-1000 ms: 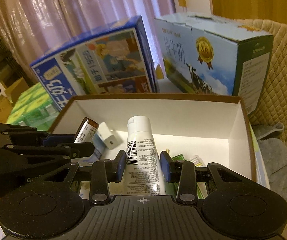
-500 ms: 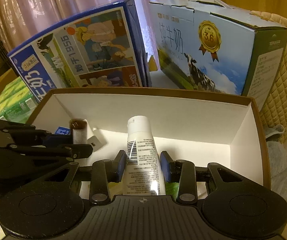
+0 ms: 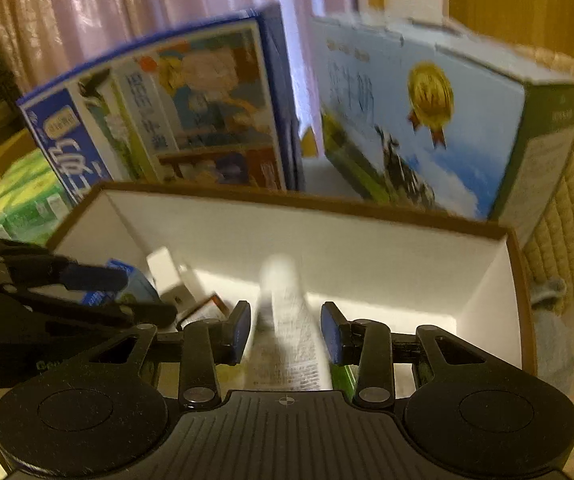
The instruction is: Organize rigid objects
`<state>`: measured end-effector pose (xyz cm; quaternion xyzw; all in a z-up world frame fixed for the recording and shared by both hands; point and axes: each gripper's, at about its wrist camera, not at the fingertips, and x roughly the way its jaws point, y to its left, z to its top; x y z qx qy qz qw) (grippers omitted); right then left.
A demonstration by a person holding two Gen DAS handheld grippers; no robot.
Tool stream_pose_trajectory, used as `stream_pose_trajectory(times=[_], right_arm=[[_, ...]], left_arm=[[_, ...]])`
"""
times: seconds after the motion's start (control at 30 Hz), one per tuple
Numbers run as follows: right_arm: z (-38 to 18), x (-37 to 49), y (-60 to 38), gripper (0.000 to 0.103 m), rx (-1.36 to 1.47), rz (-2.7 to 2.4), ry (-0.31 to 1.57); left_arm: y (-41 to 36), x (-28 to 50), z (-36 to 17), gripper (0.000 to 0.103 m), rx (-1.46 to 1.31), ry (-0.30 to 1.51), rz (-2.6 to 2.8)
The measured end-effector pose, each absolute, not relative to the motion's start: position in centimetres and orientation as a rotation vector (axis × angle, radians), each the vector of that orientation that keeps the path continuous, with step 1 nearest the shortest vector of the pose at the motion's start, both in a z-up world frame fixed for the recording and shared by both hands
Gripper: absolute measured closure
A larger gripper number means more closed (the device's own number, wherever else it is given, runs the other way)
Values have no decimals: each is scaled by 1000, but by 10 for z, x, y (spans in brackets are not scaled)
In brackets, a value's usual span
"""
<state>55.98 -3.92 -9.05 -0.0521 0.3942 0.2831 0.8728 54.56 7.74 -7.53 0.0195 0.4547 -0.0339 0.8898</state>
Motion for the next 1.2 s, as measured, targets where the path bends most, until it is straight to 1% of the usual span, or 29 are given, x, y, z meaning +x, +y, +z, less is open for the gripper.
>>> stream_pose_trajectory(times=[0.03, 0.1, 0.13, 0.2, 0.23, 0.27, 0.4, 0.5, 0.7, 1.03, 1.2], right_arm=[[-89, 559, -39, 66, -114, 588, 814], [-86, 557, -40, 56, -115, 582, 807], [-84, 556, -43, 55, -106, 587, 806], [-80, 551, -51, 51, -86, 597, 808], [-78, 548, -53, 50, -83, 600, 811], [-76, 546, -56, 48, -81, 601, 812], [-68, 532, -69, 40, -60, 594, 817], [-60, 520, -77, 38, -38, 594, 821], [-44, 490, -91, 35, -2, 604, 821], [-25, 436, -113, 34, 9, 600, 833], [-21, 410, -124, 34, 3, 598, 829]], left_arm=[[78, 544, -74, 54, 36, 942, -71], [79, 540, -71, 53, 28, 936, -67], [80, 537, -69, 51, 25, 935, -65], [81, 531, -64, 45, 18, 923, -66], [81, 526, -60, 41, 15, 916, -64], [81, 523, -58, 39, 14, 910, -64], [80, 509, -47, 39, 4, 895, -65], [78, 494, -38, 39, 1, 880, -65], [75, 459, -17, 32, -15, 833, -54], [60, 387, 12, 31, -46, 770, -17], [52, 351, 17, 31, -75, 775, -1]])
